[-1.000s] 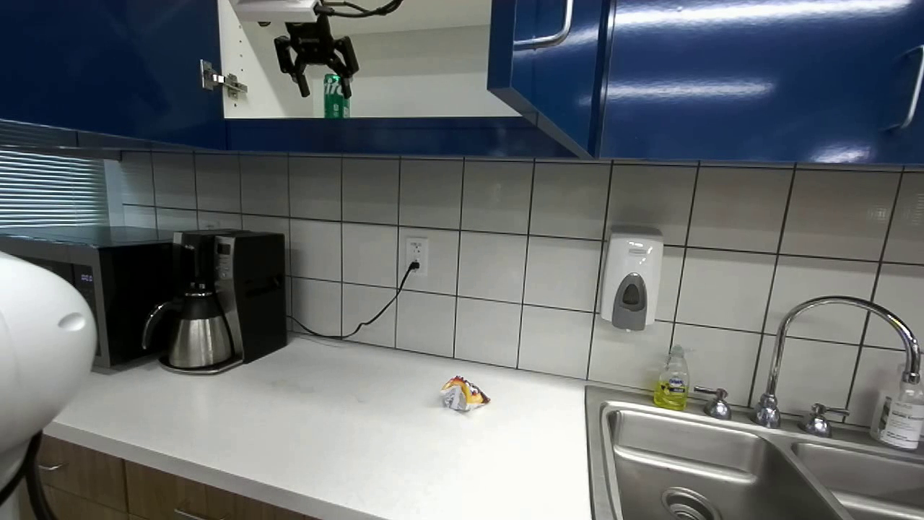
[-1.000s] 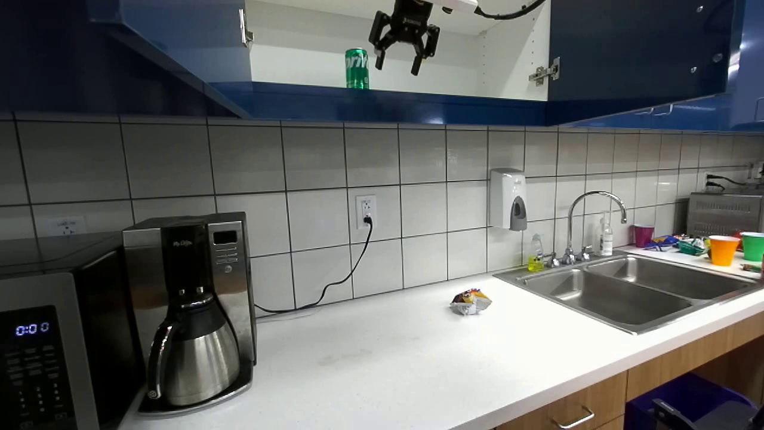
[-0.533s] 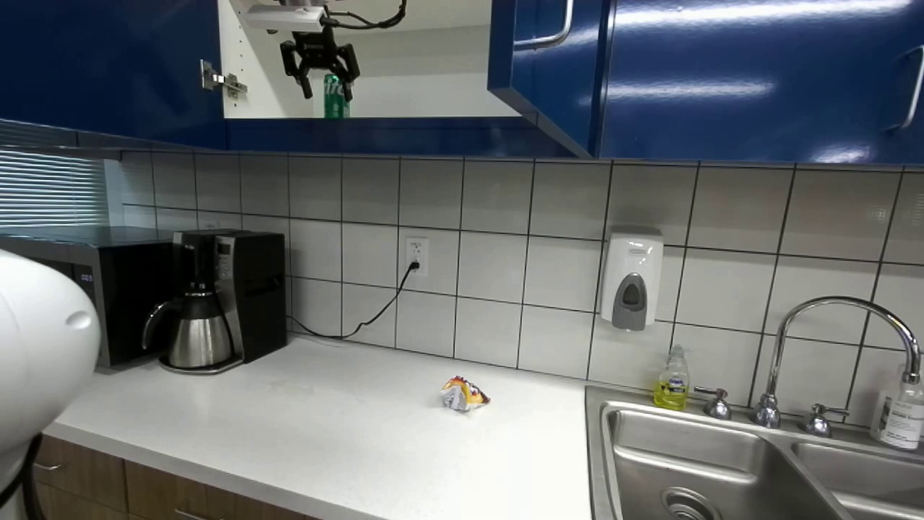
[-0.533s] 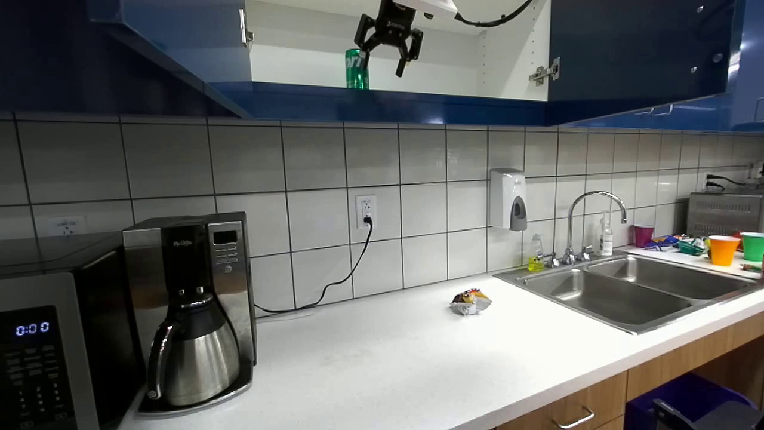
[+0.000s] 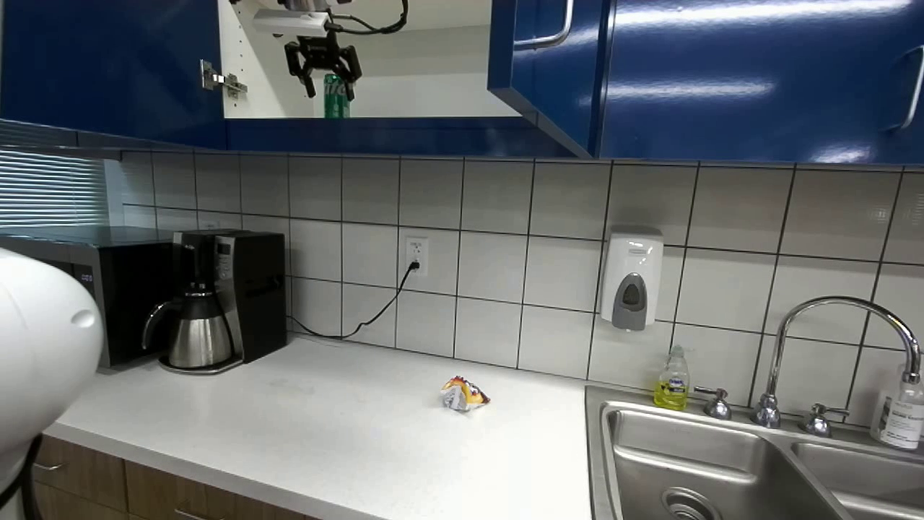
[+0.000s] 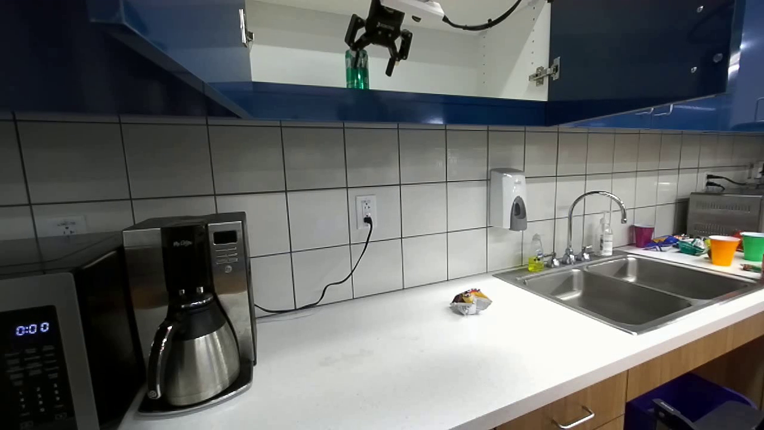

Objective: Move the soda can from the cabinet to the left counter

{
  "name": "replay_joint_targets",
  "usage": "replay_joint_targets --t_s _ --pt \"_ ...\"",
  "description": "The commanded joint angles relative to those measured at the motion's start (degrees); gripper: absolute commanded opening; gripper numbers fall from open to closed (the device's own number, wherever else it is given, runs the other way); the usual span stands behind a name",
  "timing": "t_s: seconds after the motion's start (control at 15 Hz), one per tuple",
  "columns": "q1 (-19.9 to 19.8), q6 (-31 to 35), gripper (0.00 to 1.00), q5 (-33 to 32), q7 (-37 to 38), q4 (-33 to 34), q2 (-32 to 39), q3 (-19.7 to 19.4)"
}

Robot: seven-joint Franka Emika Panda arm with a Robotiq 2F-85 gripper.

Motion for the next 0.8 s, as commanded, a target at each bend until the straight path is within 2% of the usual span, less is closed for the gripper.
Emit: replay_joint_targets --t_s 0.0,0.73 --pt "1.21 -2.5 1.0 -2.36 2.14 6.5 3.99 0.12" --pt "3.59 -2.54 1.0 -3.71 3.81 14.76 10.61 -0.59"
